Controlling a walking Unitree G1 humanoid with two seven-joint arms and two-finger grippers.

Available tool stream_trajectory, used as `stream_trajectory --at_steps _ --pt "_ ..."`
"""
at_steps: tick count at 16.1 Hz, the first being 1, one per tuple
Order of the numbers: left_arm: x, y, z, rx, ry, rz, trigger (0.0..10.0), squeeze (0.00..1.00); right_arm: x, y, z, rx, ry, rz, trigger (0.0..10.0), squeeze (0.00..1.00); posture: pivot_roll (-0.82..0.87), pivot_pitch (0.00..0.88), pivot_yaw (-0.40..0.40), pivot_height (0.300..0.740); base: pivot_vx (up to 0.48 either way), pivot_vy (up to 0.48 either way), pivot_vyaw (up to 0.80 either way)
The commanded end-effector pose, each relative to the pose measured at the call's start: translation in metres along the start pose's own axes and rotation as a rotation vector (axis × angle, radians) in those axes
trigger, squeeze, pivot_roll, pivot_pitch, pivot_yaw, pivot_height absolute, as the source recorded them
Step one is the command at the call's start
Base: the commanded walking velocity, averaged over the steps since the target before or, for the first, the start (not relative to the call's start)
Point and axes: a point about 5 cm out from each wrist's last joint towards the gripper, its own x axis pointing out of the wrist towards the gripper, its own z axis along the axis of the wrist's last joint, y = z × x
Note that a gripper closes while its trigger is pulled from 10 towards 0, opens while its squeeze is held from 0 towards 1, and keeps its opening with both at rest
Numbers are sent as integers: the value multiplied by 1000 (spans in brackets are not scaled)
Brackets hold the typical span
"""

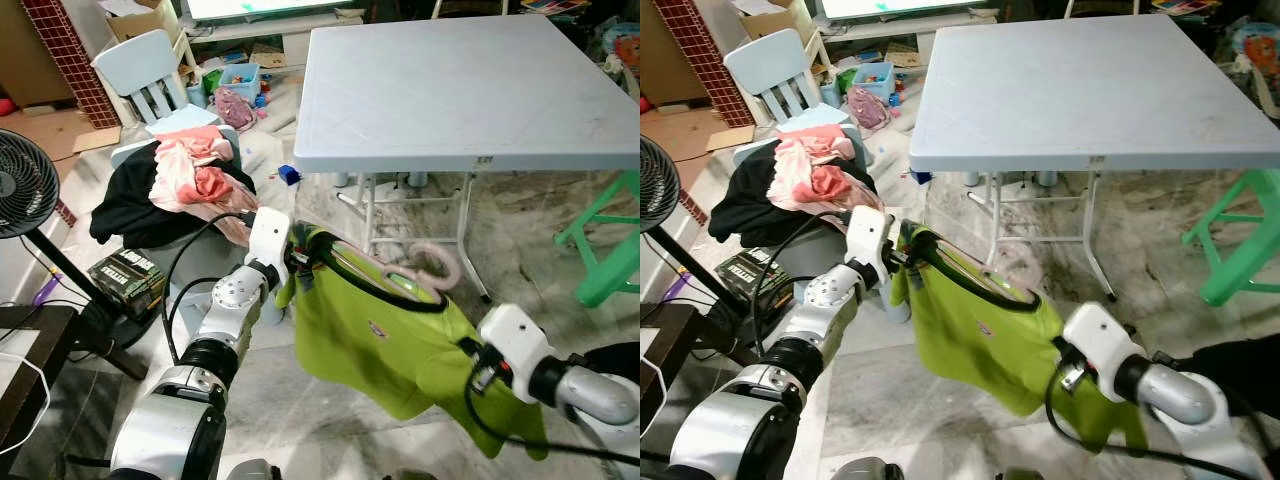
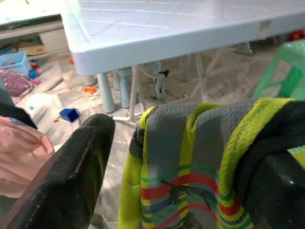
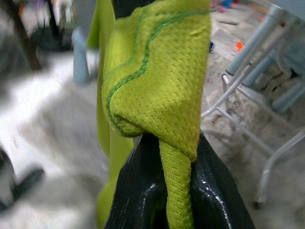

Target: Hang hanger

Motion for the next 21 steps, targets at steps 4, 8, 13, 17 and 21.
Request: stream_trajectory --at_steps 4,8,13,17,21 --pt "-3 12 6 -3 -38 49 10000 1000 8 33 43 120 -179 126 10000 0 -164 0 90 740 0 0 0" --pt "-2 8 9 15 -55 -2 10000 1000 12 32 65 121 -248 123 10000 0 -167 0 91 740 0 0 0" --pt "-2 -11 11 -6 -98 -89 10000 1000 27 36 90 121 -326 66 10000 0 -161 0 85 740 0 0 0" --pt "-2 -13 12 12 -106 -60 10000 1000 31 44 84 104 -290 95 10000 0 -158 0 83 740 0 0 0" --pt "-12 -2 11 -9 -139 -64 10000 467 30 26 75 116 -247 20 10000 0 -155 0 79 740 0 0 0"
